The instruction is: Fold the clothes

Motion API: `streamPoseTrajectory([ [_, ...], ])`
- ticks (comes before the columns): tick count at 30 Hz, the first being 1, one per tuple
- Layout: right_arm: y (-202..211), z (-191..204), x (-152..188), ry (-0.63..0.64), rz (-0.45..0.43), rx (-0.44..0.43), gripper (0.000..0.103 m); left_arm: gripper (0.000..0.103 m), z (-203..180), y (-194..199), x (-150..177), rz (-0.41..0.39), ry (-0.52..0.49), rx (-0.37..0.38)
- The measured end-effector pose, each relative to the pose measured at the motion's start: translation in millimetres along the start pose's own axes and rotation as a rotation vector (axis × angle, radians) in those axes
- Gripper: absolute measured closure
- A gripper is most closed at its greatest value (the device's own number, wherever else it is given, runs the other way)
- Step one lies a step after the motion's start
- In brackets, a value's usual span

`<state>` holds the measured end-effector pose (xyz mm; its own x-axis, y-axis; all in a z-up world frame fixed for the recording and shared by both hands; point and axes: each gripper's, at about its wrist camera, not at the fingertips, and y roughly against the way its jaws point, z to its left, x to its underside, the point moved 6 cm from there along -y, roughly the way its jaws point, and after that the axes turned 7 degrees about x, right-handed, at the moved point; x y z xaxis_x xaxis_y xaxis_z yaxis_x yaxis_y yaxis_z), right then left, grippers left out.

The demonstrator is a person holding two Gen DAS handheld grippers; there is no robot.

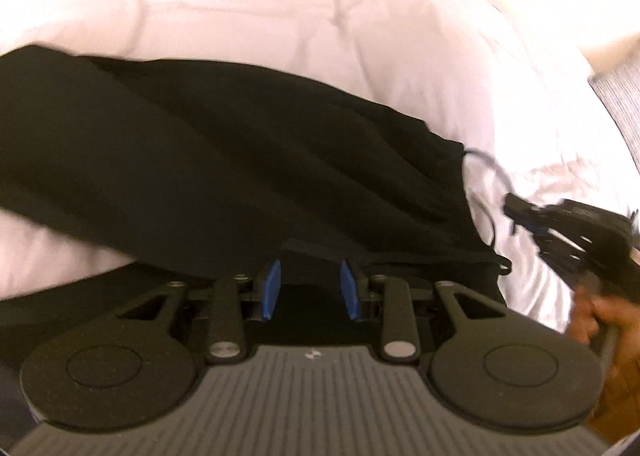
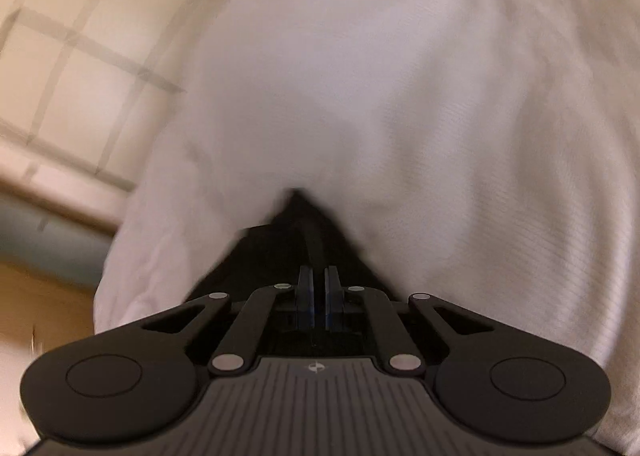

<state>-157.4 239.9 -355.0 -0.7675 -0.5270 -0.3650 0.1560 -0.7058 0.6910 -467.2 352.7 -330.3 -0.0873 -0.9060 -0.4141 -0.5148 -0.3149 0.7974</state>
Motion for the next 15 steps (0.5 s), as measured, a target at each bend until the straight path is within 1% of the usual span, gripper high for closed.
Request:
streamPoseTrajectory([
  [2, 16.1, 30.9, 18.8, 0.133, 0.014, -0.064, 0.097, 0.075, 12.1, 9.0, 5.9, -0.001, 0.040, -0.014],
  [4, 24.7, 63.0, 49.8, 0.294, 0.070, -0.107, 0.097, 0.075, 26.2, 18.6, 13.5, 0.000, 0.083, -0.034],
  [6, 25.4, 83.6, 87.3, 0.393, 0.153, -0.134, 0.097, 0.075, 42.1, 29.6, 20.8, -0.002, 0.129, -0.055],
  [7, 21.1, 87.8, 105.2, 0.419, 0.199, -0.116, 0.090, 0.075, 50.8, 35.8, 24.0, -0.007, 0.153, -0.062],
  [8, 15.7, 88.7, 120.3, 0.435, 0.241, -0.080, 0.080, 0.075, 59.0, 41.6, 26.2, -0.010, 0.174, -0.068],
  [9, 11.8, 89.5, 134.4, 0.447, 0.278, -0.048, 0.075, 0.075, 67.2, 47.5, 28.5, -0.014, 0.194, -0.073],
  [10, 11.4, 90.2, 145.5, 0.449, 0.299, -0.028, 0.062, 0.074, 75.5, 53.2, 30.6, -0.019, 0.206, -0.081],
  [11, 11.6, 91.7, 156.2, 0.455, 0.316, -0.012, 0.057, 0.074, 85.7, 59.0, 32.5, -0.021, 0.214, -0.087],
  [13, 13.8, 99.9, 175.0, 0.492, 0.327, 0.000, 0.055, 0.074, 106.3, 70.7, 36.3, -0.025, 0.231, -0.099],
  [15, 10.5, 108.0, 192.8, 0.560, 0.354, 0.020, 0.055, 0.074, 126.8, 82.1, 39.9, -0.029, 0.248, -0.109],
])
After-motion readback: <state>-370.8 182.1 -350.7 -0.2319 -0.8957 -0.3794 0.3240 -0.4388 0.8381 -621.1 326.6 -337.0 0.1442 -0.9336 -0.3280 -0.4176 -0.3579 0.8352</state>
